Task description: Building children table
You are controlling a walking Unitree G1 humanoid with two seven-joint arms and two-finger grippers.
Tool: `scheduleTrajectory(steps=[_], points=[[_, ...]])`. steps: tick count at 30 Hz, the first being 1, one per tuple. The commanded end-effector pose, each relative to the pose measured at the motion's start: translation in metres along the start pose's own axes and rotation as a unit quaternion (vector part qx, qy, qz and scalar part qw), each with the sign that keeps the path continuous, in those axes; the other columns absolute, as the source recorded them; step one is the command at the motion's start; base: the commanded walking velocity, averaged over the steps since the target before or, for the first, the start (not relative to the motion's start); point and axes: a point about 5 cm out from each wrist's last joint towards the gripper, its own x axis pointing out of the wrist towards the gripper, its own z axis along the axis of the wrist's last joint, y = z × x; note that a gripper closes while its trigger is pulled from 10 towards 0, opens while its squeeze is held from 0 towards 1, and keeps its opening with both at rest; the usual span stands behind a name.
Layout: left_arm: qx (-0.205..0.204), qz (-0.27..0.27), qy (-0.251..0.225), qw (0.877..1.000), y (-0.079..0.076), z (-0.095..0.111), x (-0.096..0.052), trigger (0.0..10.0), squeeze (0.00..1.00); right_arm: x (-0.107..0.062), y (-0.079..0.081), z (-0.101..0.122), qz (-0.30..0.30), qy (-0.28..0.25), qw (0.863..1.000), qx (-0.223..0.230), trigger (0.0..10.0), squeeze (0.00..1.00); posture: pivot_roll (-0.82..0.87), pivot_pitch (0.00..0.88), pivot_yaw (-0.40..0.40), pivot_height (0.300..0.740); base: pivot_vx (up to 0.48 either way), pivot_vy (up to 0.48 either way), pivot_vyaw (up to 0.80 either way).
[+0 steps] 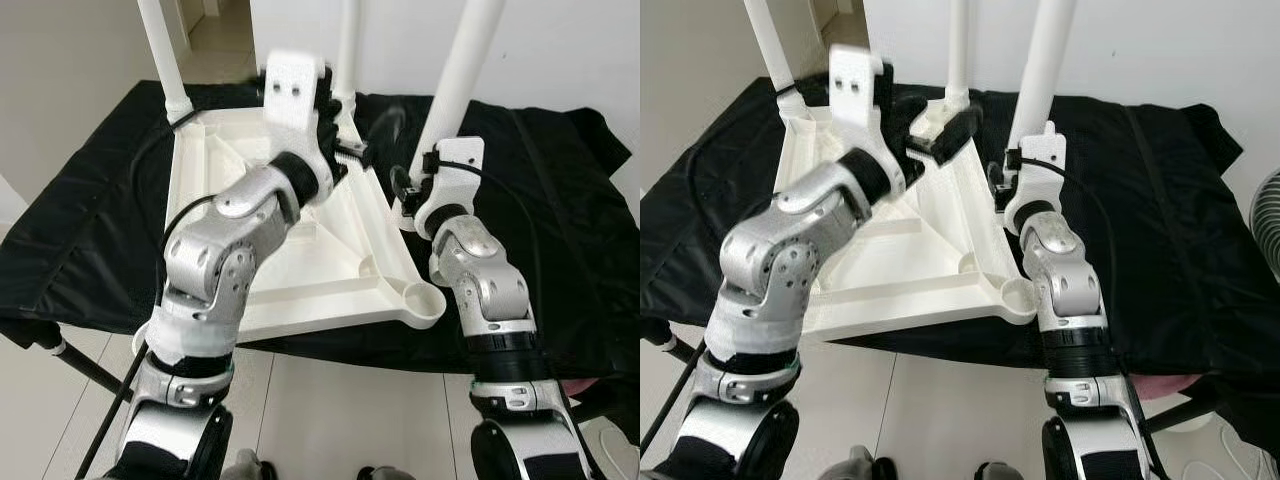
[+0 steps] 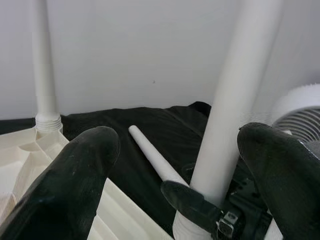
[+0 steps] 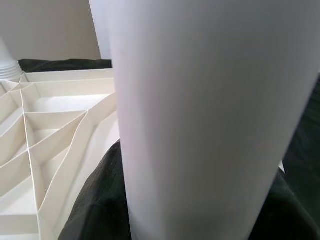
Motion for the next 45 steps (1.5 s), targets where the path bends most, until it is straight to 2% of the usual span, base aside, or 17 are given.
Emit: scheduleTrajectory(steps=[1,2,3,4,5,6,7,8,11,14,19,23,26,33,35,44,45], points=[[0.022,-0.056,0.01,0.998,-0.009,-0.012,-0.007,10.0,0.0,-0.003,0.001,0.003,-0.001,-0.021,1.0,0.006,10.0,0.0,-0.08,0.061,0.029,0.74,0.0,0.0,0.0],[0.022,-0.056,0.01,0.998,-0.009,-0.012,-0.007,10.0,0.0,-0.003,0.001,0.003,-0.001,-0.021,1.0,0.006,10.0,0.0,-0.08,0.061,0.029,0.74,0.0,0.0,0.0],[0.032,-0.065,0.023,0.997,-0.011,-0.023,-0.012,10.0,0.0,-0.005,0.001,0.002,0.0,-0.025,1.0,0.011,10.0,0.0,-0.08,0.061,0.029,0.74,0.0,0.0,0.0],[0.032,-0.065,0.023,0.997,-0.011,-0.023,-0.012,10.0,0.0,-0.005,0.001,0.002,0.0,-0.025,1.0,0.011,10.0,0.0,-0.08,0.061,0.029,0.74,0.0,0.0,0.0],[0.052,-0.079,0.041,0.995,-0.013,-0.04,-0.018,10.0,0.0,-0.007,0.001,0.001,-0.002,-0.028,1.0,0.012,10.0,0.0,-0.08,0.069,0.031,0.74,0.0,0.0,0.0],[0.052,-0.079,0.041,0.995,-0.013,-0.04,-0.018,10.0,0.0,-0.007,0.001,0.001,-0.002,-0.028,1.0,0.012,10.0,0.0,-0.08,0.069,0.031,0.74,0.0,0.0,0.0],[0.074,-0.098,0.072,0.99,-0.014,-0.062,-0.025,10.0,0.0,-0.007,0.001,0.001,-0.005,-0.031,0.999,0.008,10.0,0.0,-0.08,0.069,0.031,0.74,0.0,0.0,0.0],[0.074,-0.098,0.072,0.99,-0.014,-0.062,-0.025,10.0,0.0,-0.007,0.001,0.001,-0.005,-0.031,0.999,0.008,10.0,0.0,-0.08,0.069,0.031,0.74,0.0,0.0,0.0],[0.097,-0.132,0.148,0.975,-0.014,-0.105,-0.039,10.0,0.0,-0.005,-0.003,0.002,-0.012,-0.036,0.999,-0.004,10.0,0.0,-0.08,0.074,0.03,0.74,0.0,0.0,0.0],[0.116,-0.135,0.183,0.967,-0.013,-0.12,-0.043,10.0,0.0,-0.004,-0.006,0.003,-0.014,-0.038,0.999,-0.009,10.0,0.0,-0.08,0.074,0.03,0.74,0.0,0.0,0.0],[0.133,-0.13,0.195,0.963,-0.012,-0.126,-0.042,10.0,0.0,-0.004,-0.007,0.003,-0.016,-0.039,0.999,-0.011,10.0,0.0,-0.08,0.074,0.03,0.74,0.0,0.0,0.0],[0.169,-0.143,0.231,0.947,-0.015,-0.143,-0.043,10.0,0.0,-0.003,-0.009,0.005,-0.021,-0.044,0.999,-0.016,10.0,0.0,-0.09,0.077,0.033,0.74,0.0,0.0,0.0],[0.169,-0.143,0.231,0.947,-0.015,-0.143,-0.043,10.0,0.0,-0.003,-0.009,0.005,-0.021,-0.044,0.999,-0.016,10.0,0.0,-0.09,0.077,0.033,0.74,0.0,0.0,0.0],[0.195,-0.165,0.237,0.938,-0.018,-0.151,-0.044,10.0,0.0,-0.002,-0.01,0.006,-0.024,-0.046,0.998,-0.021,10.0,0.0,-0.09,0.07,0.034,0.74,0.0,0.0,0.0],[0.211,-0.169,0.253,0.929,-0.016,-0.159,-0.044,10.0,0.0,-0.002,-0.01,0.005,-0.023,-0.048,0.998,-0.025,10.0,0.0,-0.09,0.07,0.037,0.74,0.0,0.0,0.0],[0.23,-0.182,0.267,0.918,-0.018,-0.166,-0.042,10.0,0.0,-0.003,-0.011,0.005,-0.027,-0.047,0.998,-0.03,10.0,0.0,-0.09,0.084,0.04,0.74,0.0,0.0,0.0],[0.224,-0.182,0.27,0.918,-0.018,-0.168,-0.042,8.1,0.0,-0.003,-0.011,0.004,-0.028,-0.047,0.998,-0.03,10.0,0.0,-0.09,0.084,0.04,0.74,0.0,0.0,0.0]])
